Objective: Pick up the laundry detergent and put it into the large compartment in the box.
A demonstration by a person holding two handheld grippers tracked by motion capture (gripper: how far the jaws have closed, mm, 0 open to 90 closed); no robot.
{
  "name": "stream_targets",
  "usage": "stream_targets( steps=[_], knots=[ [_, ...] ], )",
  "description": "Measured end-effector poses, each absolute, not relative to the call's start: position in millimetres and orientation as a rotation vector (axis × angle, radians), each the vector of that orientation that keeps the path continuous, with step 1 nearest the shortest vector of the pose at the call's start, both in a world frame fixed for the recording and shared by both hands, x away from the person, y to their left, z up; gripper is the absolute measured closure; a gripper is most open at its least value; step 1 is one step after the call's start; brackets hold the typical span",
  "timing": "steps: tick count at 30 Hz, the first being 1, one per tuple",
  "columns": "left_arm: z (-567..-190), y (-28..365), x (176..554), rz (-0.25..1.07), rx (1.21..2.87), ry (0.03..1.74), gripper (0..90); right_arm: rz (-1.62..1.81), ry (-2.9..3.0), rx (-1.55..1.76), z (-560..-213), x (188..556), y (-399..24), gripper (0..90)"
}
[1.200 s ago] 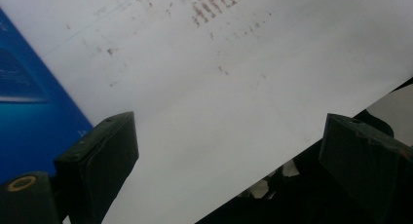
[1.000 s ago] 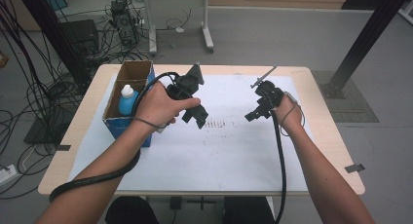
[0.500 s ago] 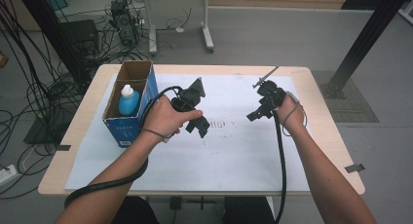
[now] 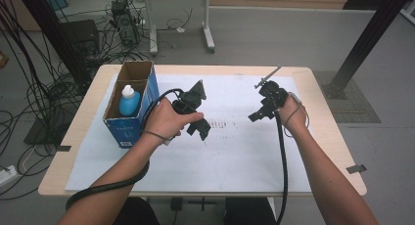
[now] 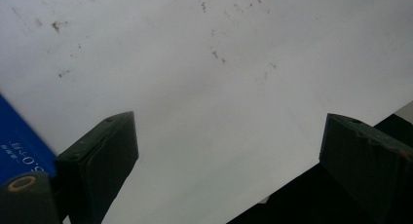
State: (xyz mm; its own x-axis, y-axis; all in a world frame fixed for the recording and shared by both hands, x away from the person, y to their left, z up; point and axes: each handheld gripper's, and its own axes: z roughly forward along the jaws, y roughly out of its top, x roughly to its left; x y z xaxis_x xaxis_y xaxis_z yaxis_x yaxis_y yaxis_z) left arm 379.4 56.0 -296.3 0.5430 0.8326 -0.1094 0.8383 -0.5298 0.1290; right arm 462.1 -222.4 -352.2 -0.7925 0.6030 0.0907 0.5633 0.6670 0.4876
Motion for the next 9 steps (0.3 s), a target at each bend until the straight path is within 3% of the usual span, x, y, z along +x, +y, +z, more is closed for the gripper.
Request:
stream_targets(
  steps=[9],
  knots=[
    [-293.5, 56.1, 378.1, -0.047, 2.602, 1.42, 7.5, 0.781, 2.795, 0.981, -351.2, 460.5, -221.6, 4.2]
  ],
)
